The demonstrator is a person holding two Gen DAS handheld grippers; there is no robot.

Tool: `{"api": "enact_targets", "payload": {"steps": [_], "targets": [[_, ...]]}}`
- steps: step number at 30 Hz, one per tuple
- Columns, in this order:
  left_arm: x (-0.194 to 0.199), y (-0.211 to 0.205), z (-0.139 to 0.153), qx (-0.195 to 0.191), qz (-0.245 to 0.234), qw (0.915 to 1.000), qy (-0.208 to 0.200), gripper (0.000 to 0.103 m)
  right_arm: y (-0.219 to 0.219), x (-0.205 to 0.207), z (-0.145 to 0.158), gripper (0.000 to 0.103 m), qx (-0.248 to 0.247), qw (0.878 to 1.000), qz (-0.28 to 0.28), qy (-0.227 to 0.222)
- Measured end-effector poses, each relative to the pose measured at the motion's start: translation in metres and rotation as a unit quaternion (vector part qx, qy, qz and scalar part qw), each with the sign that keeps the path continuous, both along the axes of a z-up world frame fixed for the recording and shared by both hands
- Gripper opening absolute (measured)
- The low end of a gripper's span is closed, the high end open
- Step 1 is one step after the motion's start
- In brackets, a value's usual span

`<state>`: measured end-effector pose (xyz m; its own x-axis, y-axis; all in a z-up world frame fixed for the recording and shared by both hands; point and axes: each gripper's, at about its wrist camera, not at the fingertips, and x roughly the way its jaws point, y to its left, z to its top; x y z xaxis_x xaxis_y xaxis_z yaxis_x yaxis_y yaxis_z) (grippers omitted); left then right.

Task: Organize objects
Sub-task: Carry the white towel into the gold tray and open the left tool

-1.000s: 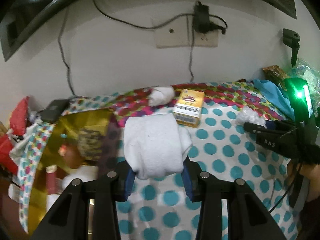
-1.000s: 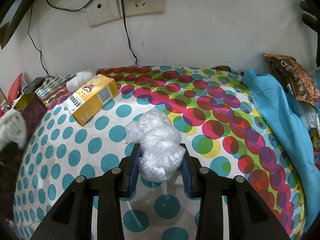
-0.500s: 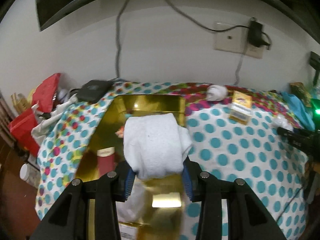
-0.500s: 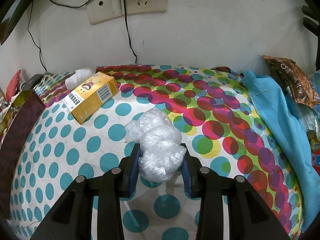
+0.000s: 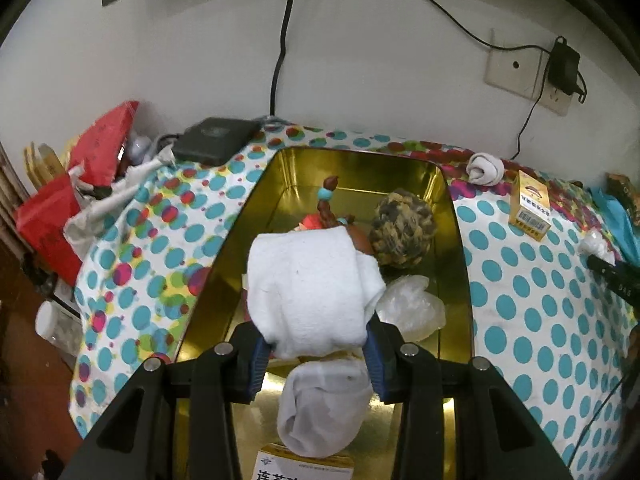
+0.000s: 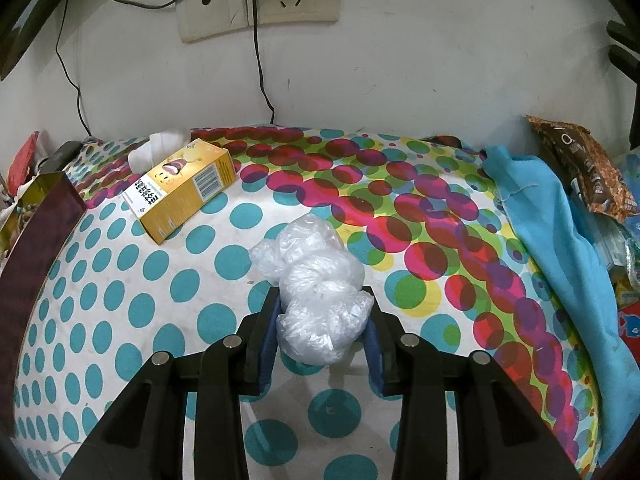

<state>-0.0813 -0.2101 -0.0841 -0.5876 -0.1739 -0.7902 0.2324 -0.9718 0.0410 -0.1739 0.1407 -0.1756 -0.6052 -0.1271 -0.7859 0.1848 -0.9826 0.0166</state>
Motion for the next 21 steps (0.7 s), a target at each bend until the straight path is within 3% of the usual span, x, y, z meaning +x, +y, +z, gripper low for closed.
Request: {"api": "enact_targets", "payload": {"steps": [11,21], "targets": [[0.003,0.000,0.002,0.000,0.009,1.0000,0.003,0.045,-0.003,-0.001,0.001,0.036,0.010,1.000,0.000,0.000],[0.013,0.007,0.012,-0.042,0.011,0.9989,0.019,0.056,-0.003,-0.001,0.000,0.036,0.010,1.000,-0.001,0.002]]}}
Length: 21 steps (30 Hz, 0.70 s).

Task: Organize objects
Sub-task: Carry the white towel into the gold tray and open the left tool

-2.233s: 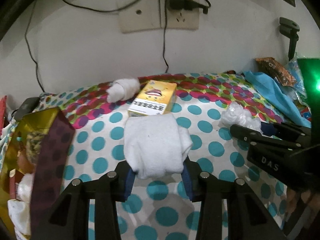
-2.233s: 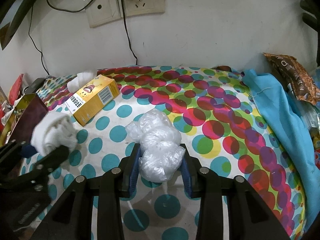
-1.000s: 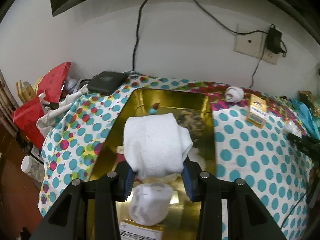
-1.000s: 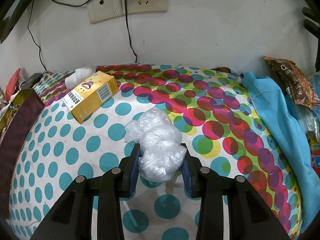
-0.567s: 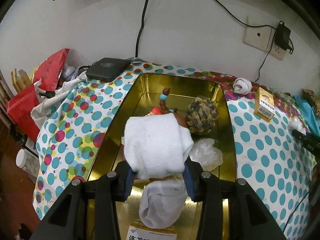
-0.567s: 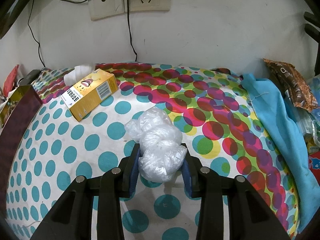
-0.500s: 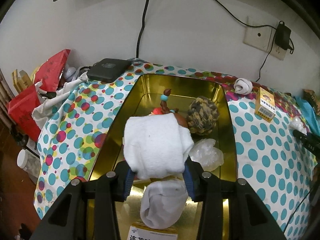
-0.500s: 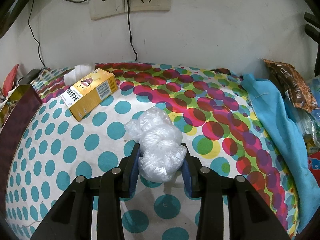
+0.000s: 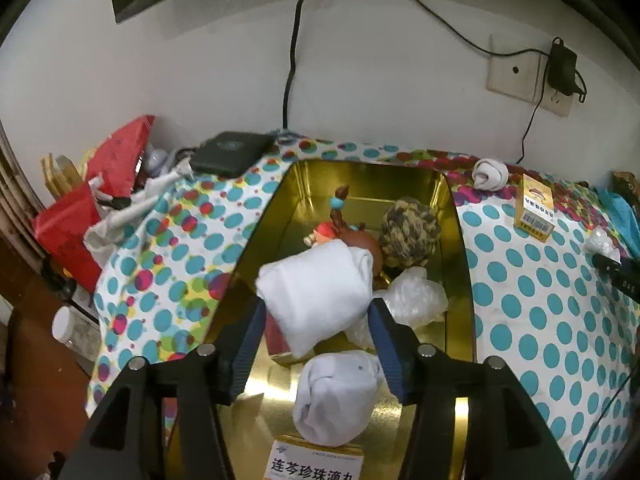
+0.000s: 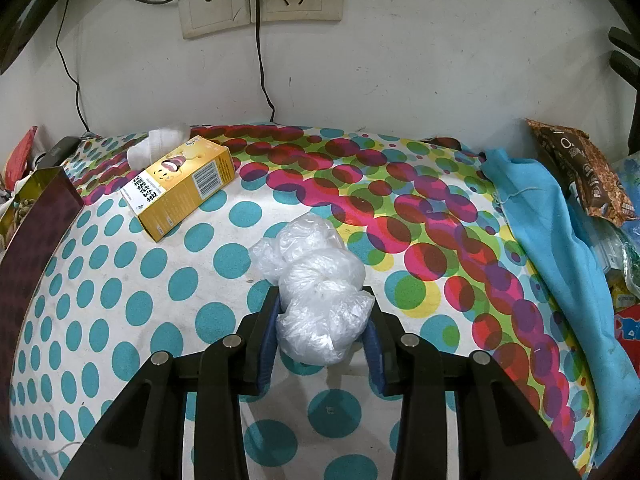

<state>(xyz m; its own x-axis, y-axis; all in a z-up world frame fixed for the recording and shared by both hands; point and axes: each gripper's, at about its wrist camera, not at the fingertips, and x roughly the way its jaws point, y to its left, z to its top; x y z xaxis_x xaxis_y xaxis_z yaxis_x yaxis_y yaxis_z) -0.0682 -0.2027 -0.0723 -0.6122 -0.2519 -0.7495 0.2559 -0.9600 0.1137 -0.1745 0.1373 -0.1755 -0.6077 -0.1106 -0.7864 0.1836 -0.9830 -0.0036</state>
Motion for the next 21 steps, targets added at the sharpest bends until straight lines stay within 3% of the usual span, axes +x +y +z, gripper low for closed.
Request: {"api": "enact_targets", "payload": {"steps": [17,21], "targets": [[0.015,0.007,0.011,-0.017,-0.002,0.9998,0.009,0.060,-0.002,0.010,-0.002,0.034,0.013,1.000,0.003,0.023],[0.018,0.004,0.010,-0.018,0.002,0.9998,0.005,0.060,-0.005,0.013,-0.002,0.034,-0.007,1.000,0.003,0.022]]}}
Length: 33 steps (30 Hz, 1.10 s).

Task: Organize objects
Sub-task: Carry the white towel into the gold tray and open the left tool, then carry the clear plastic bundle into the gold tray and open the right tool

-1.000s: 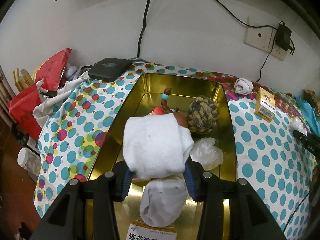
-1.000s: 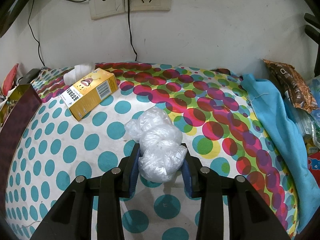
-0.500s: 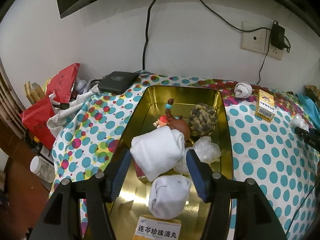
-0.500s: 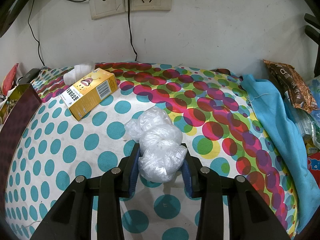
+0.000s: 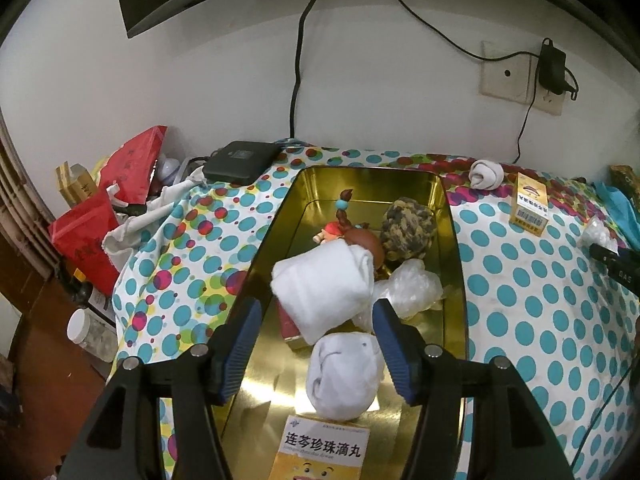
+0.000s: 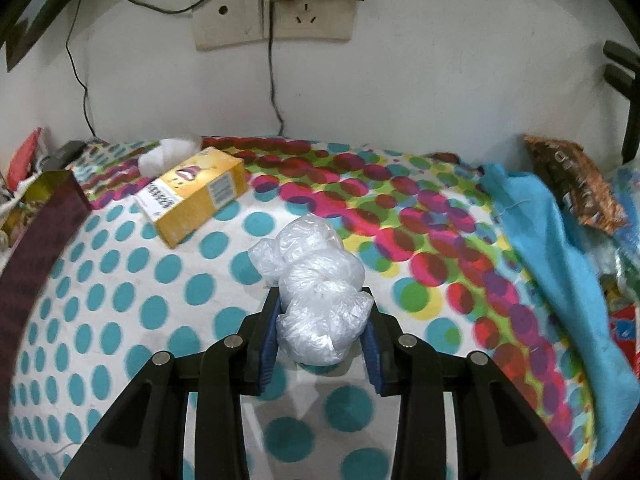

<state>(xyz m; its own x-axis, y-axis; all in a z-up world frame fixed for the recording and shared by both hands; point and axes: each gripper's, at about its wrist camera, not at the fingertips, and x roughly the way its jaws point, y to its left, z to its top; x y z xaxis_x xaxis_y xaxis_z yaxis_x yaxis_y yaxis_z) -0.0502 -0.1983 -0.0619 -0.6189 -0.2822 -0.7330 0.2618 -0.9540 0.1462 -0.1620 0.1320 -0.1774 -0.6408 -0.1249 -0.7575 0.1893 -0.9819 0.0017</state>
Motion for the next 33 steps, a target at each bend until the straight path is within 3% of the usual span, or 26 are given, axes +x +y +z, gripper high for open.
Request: {"api": "enact_targets", "payload": {"steps": [8,18,33], "targets": [[0.005,-0.002,0.001,-0.009,0.006,0.9999,0.000,0.060,-0.064,0.012,0.026,0.034,-0.026,0.997,0.075,0.019],[0.014,-0.013,0.000,-0.008,0.015,0.9998,-0.003,0.060,-0.171,0.040,0.062,0.034,-0.038,0.978,0.201,0.040],[0.022,-0.033,0.002,0.000,0.029,0.9996,-0.001,0.060,-0.256,0.058,0.064,0.035,-0.016,0.965,0.261,0.031]]}}
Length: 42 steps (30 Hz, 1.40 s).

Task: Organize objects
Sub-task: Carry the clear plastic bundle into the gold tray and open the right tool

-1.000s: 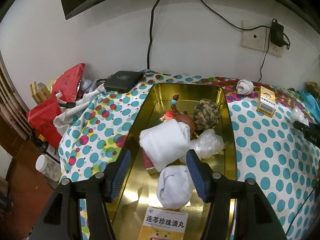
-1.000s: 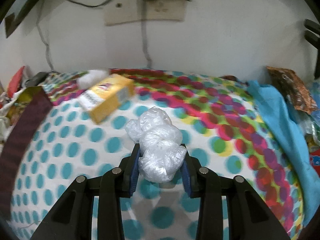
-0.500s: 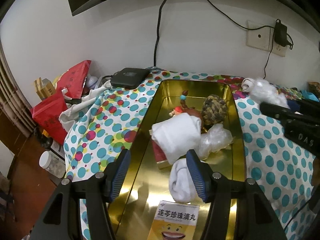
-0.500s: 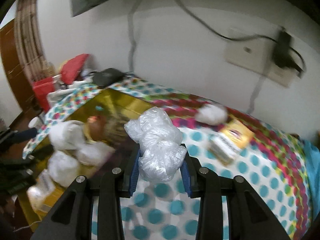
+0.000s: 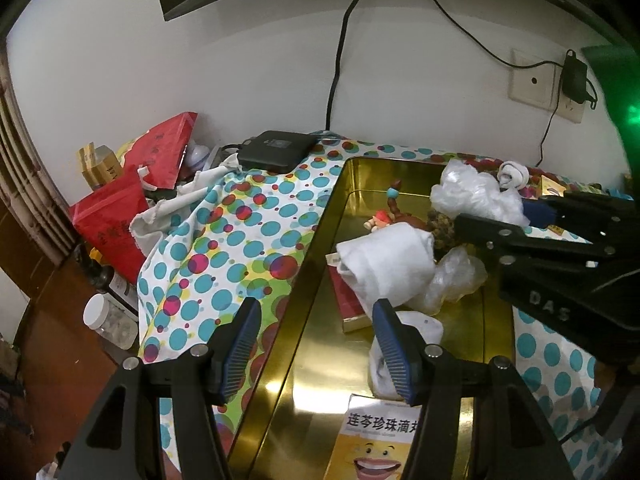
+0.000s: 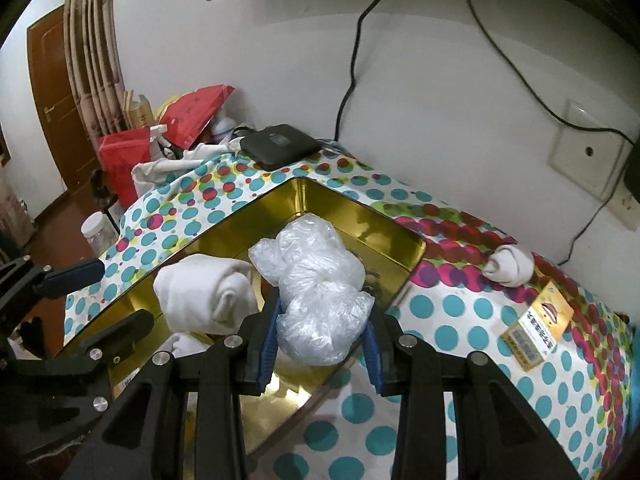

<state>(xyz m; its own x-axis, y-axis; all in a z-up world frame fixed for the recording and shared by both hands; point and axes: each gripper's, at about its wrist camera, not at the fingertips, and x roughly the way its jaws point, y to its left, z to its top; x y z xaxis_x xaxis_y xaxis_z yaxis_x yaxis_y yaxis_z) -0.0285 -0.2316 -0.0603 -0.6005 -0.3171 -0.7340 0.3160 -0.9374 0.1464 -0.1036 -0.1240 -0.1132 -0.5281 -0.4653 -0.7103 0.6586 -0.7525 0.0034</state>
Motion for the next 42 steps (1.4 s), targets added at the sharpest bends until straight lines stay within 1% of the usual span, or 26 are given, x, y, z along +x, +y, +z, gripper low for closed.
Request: {"api": "enact_targets", "payload": {"steps": [5,7,10,18,20,21,22,23,24,25,27,30,32,35,38,42], "targets": [[0.002,-0.004,-0.001,0.004,0.003,1.0000,0.001,0.060,-0.014,-0.009,-0.013,0.035,0.019,1.000,-0.008,-0.011],[0.003,-0.006,-0.002,0.007,0.003,1.0000,0.002,0.060,-0.017,-0.014,-0.020,0.035,0.020,1.000,-0.012,-0.020],[0.004,-0.009,-0.002,0.013,0.006,0.9999,0.004,0.060,-0.019,-0.016,-0.028,0.035,0.026,0.999,-0.015,-0.022],[0.004,-0.009,-0.003,0.019,0.010,0.9998,0.005,0.060,-0.021,-0.019,-0.030,0.037,0.022,0.999,-0.012,-0.019],[0.004,-0.009,-0.003,0.019,0.011,0.9998,0.002,0.060,-0.018,-0.019,-0.029,0.040,0.015,1.000,-0.012,-0.020],[0.003,-0.008,-0.003,0.019,0.011,0.9997,0.003,0.060,-0.016,-0.019,-0.028,0.044,0.008,1.000,-0.012,-0.021],[0.003,-0.007,-0.003,0.020,0.011,0.9997,0.003,0.060,-0.013,-0.019,-0.026,0.052,-0.001,1.000,-0.011,-0.022],[0.003,-0.006,-0.002,0.023,0.012,0.9997,0.004,0.060,-0.009,-0.018,-0.024,0.056,-0.012,1.000,-0.009,-0.022],[0.002,-0.005,-0.002,0.024,0.011,0.9996,0.005,0.060,-0.006,-0.017,-0.022,0.062,-0.019,1.000,-0.009,-0.019],[0.003,-0.003,-0.001,0.026,0.010,0.9996,0.007,0.060,-0.002,-0.015,-0.018,0.065,-0.025,1.000,-0.013,-0.013],[0.001,0.001,-0.001,0.026,0.007,0.9996,0.007,0.060,0.007,-0.011,-0.012,0.065,-0.038,0.999,-0.018,0.002],[-0.002,0.008,-0.002,0.024,0.002,0.9997,0.007,0.060,0.025,-0.011,-0.006,0.066,-0.042,0.998,-0.039,0.022],[-0.004,0.013,-0.001,0.027,-0.001,0.9996,0.010,0.060,0.040,-0.014,-0.007,0.066,-0.036,0.997,-0.059,0.028],[-0.006,0.023,0.000,0.034,-0.011,0.9992,0.017,0.060,0.064,-0.024,-0.015,0.066,-0.030,0.995,-0.094,0.020],[-0.011,0.034,0.000,0.035,-0.022,0.9990,0.018,0.060,0.092,-0.038,-0.026,0.066,-0.017,0.989,-0.146,0.011],[-0.016,0.046,-0.001,0.033,-0.036,0.9987,0.017,0.060,0.118,-0.057,-0.039,0.066,0.005,0.977,-0.211,0.006]]}}
